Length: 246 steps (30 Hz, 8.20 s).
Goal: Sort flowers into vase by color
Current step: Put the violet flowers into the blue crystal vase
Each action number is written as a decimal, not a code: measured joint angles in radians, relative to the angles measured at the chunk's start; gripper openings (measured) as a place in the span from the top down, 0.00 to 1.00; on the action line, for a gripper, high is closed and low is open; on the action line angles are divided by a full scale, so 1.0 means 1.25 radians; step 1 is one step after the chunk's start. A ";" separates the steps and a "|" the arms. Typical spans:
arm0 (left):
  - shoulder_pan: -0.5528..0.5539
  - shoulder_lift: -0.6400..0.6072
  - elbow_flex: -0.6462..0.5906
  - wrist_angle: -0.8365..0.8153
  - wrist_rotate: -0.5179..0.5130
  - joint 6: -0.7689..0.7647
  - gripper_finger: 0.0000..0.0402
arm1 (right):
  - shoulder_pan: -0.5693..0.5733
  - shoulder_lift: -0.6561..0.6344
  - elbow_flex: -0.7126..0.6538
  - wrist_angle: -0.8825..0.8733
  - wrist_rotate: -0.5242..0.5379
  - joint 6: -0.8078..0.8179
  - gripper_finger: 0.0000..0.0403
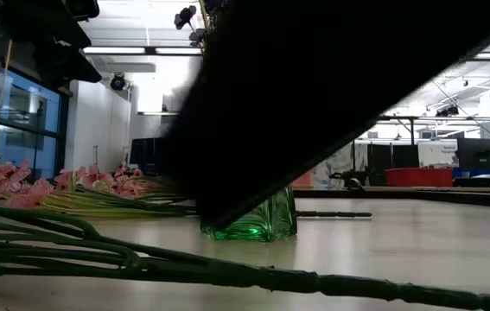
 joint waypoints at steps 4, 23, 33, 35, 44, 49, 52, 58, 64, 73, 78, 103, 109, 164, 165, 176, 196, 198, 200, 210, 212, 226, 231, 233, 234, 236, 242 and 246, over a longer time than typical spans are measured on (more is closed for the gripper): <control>0.000 0.000 0.000 0.000 -0.007 0.000 0.44 | 0.000 0.020 0.000 0.016 0.070 -0.007 0.37; 0.000 0.000 0.000 0.000 -0.021 -0.007 0.44 | 0.000 0.069 0.002 0.094 0.156 -0.155 0.37; 0.000 -0.002 0.000 0.017 -0.018 -0.034 0.44 | 0.004 0.093 0.005 0.102 0.167 -0.144 0.57; 0.000 -0.011 0.000 0.040 -0.018 -0.035 0.44 | 0.004 0.090 0.009 0.080 0.172 -0.113 0.72; 0.027 -0.091 0.109 0.060 -0.028 0.059 0.44 | -0.003 0.093 0.215 -0.317 0.239 -0.201 0.97; 0.044 -0.122 0.225 0.064 -0.085 0.218 0.44 | -0.028 0.042 0.325 -0.554 0.314 -0.342 0.98; 0.049 -0.128 0.285 0.069 -0.121 0.336 0.44 | -0.064 -0.013 0.332 -0.614 0.345 -0.372 0.99; 0.049 -0.127 0.352 0.093 -0.155 0.475 0.44 | -0.125 -0.155 0.337 -0.599 0.347 -0.375 0.99; 0.049 -0.145 0.366 0.090 -0.144 0.532 0.44 | -0.157 -0.310 0.337 -0.672 0.377 -0.205 1.00; 0.049 -0.146 0.366 0.170 -0.199 0.589 0.44 | -0.074 -0.487 0.335 -0.835 0.466 -0.031 1.00; 0.054 -0.097 0.366 0.324 -0.252 0.656 0.44 | 0.023 -0.606 0.295 -0.838 0.632 0.012 1.00; 0.250 0.565 0.771 0.610 0.131 0.532 0.44 | -0.290 -0.910 -0.183 0.155 0.130 -0.582 1.00; 0.254 0.610 0.845 0.571 0.179 0.569 0.44 | -0.316 -0.849 -0.182 0.213 0.088 -0.581 1.00; 0.286 0.057 0.422 0.227 -0.184 0.661 1.00 | -0.371 -0.929 -0.181 0.210 0.331 -0.590 0.18; 0.286 0.028 0.366 0.271 -0.188 0.641 1.00 | -0.371 -0.926 -0.181 0.205 0.336 -0.590 0.18; 0.306 -0.111 -0.086 0.606 -0.222 0.400 1.00 | -0.378 -0.900 -0.181 0.185 0.393 -0.544 0.18; 0.417 0.149 -0.188 0.938 -0.006 0.321 1.00 | -0.425 -0.853 -0.181 0.186 0.392 -0.489 0.18; 0.430 0.171 -0.187 0.960 0.017 0.321 1.00 | -0.425 -0.853 -0.181 0.186 0.392 -0.484 0.18; 0.442 0.188 -0.187 0.978 0.044 0.320 1.00 | -0.425 -0.853 -0.181 0.186 0.392 -0.474 0.18; 0.469 0.224 -0.139 0.960 0.132 0.356 1.00 | -0.425 -0.853 -0.181 0.180 0.392 -0.469 0.18; 0.469 0.230 -0.123 0.917 0.136 0.372 1.00 | -0.425 -0.853 -0.181 0.179 0.392 -0.469 0.18; 0.468 0.293 -0.024 0.744 0.187 0.454 1.00 | -0.425 -0.853 -0.181 0.168 0.392 -0.469 0.18; 0.468 0.293 0.009 0.686 0.187 0.476 1.00 | -0.425 -0.853 -0.181 0.157 0.392 -0.472 0.18; 0.468 0.293 0.022 0.663 0.187 0.490 1.00 | -0.425 -0.853 -0.182 0.154 0.392 -0.474 0.18; 0.468 0.293 0.028 0.647 0.187 0.495 1.00 | -0.425 -0.853 -0.181 0.151 0.392 -0.474 0.18; 0.469 0.293 0.036 0.613 0.187 0.500 1.00 | -0.425 -0.853 -0.182 0.150 0.392 -0.476 0.18; 0.477 0.294 0.034 0.563 0.186 0.492 1.00 | -0.425 -0.853 -0.182 0.150 0.392 -0.476 0.18; 0.478 0.294 0.034 0.551 0.185 0.491 1.00 | -0.425 -0.853 -0.182 0.150 0.392 -0.476 0.18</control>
